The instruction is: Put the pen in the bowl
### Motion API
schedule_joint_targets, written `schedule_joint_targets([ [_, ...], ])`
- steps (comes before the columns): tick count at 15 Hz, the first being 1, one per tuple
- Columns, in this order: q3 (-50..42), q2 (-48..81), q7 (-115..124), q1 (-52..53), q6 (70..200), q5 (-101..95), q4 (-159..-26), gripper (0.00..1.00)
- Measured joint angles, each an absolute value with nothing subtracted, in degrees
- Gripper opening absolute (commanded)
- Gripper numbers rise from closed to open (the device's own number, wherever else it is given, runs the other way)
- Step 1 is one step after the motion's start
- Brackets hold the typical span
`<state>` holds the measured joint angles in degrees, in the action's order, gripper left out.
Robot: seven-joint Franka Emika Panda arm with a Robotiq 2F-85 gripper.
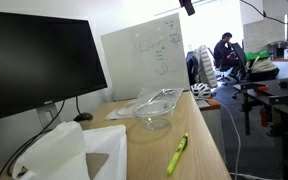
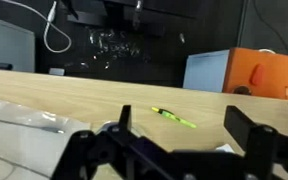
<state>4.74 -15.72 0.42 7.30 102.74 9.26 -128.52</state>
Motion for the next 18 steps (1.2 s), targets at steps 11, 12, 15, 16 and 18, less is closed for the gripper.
schedule_joint_targets([
  [11,7.07,-12.36,-6.45,8.49,105.51,5.89,-129.35,1.0],
  [12,8.05,-10.23,-7.89,9.21,107.42,4.94,-129.87,1.0],
  [15,11.15,-1.99,-10.29,11.58,114.64,0.7,-130.35,1.0],
  [16,12.02,0.92,-10.81,12.31,116.89,-1.28,-130.06,1.0],
  [18,13.3,6.59,-11.38,13.57,120.37,-6.12,-128.7,1.0],
])
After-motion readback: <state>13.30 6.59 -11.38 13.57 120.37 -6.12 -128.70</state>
